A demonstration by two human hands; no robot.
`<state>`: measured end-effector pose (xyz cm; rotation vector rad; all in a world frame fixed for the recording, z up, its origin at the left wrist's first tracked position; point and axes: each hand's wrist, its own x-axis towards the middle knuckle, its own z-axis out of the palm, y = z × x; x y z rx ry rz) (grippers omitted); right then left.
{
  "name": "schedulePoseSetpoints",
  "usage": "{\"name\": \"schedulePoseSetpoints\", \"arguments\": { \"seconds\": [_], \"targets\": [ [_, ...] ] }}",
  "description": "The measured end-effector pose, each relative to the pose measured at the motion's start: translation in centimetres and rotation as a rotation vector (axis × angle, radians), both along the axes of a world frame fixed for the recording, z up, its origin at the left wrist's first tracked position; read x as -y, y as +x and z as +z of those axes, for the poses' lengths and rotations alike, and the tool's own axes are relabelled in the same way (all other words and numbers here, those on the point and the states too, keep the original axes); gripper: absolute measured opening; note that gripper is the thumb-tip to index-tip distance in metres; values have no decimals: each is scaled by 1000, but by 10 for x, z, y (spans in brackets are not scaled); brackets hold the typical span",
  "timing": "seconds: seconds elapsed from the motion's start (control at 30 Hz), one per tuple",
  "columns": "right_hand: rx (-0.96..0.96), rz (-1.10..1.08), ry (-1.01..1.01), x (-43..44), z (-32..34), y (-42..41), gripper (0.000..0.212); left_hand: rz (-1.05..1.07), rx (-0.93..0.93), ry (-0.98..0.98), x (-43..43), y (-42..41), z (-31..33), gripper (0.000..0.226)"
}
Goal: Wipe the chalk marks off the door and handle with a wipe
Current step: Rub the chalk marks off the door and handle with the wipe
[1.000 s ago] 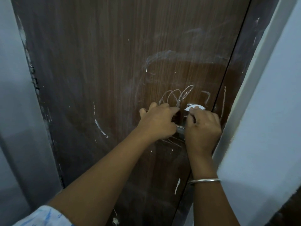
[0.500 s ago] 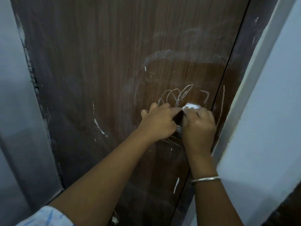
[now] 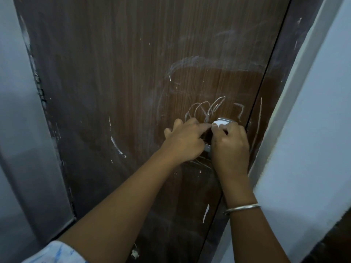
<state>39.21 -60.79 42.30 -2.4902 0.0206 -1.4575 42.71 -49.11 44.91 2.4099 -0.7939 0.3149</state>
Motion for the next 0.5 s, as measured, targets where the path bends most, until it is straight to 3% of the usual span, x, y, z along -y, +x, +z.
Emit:
{"name": "schedulePoseSetpoints", "arguments": {
  "seconds": [0.13, 0.3, 0.5],
  "targets": [
    [102, -99, 243, 10, -3, -1, 16, 4, -11, 7, 0, -1, -4, 62],
    [13, -108, -36, 3, 3, -6, 11, 41, 44, -3, 1, -4, -4, 59],
    [76, -98, 185, 6, 6, -15, 10, 53, 78, -16, -1, -2, -9, 51]
  ]
}}
